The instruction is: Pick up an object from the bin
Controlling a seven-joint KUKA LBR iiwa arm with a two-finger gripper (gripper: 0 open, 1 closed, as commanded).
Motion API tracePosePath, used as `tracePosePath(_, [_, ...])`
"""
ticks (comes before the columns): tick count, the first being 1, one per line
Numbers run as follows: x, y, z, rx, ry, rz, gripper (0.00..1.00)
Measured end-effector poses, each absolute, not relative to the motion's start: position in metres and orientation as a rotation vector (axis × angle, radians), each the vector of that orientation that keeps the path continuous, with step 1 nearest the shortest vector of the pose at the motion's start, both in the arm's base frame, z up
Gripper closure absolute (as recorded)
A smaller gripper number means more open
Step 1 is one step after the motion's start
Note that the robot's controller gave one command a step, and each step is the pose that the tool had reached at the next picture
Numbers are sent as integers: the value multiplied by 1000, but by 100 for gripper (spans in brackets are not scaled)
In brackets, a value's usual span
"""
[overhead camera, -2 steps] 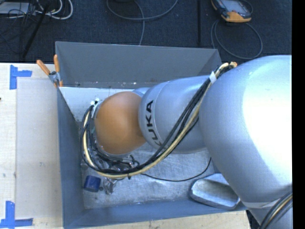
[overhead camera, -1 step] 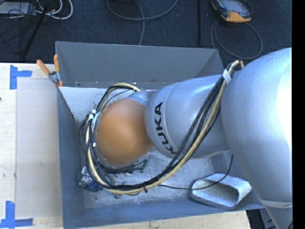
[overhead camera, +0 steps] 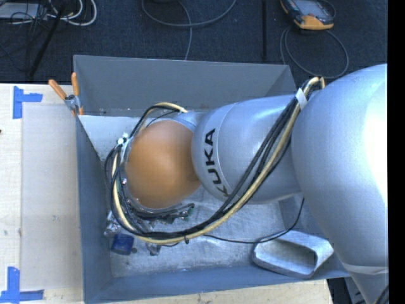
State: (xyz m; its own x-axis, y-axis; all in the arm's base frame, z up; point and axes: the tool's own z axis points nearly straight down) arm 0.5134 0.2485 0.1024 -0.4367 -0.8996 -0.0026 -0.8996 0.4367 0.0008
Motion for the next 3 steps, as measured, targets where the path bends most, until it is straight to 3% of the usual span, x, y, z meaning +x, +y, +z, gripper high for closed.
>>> tracePosePath(1, [519, 246, 70, -1895, 2507, 2, 0])
tracePosePath(2, [519, 246, 71, -1886, 2515, 3, 0])
tracePosePath(3, [520, 245, 72, -1885, 2517, 0, 100])
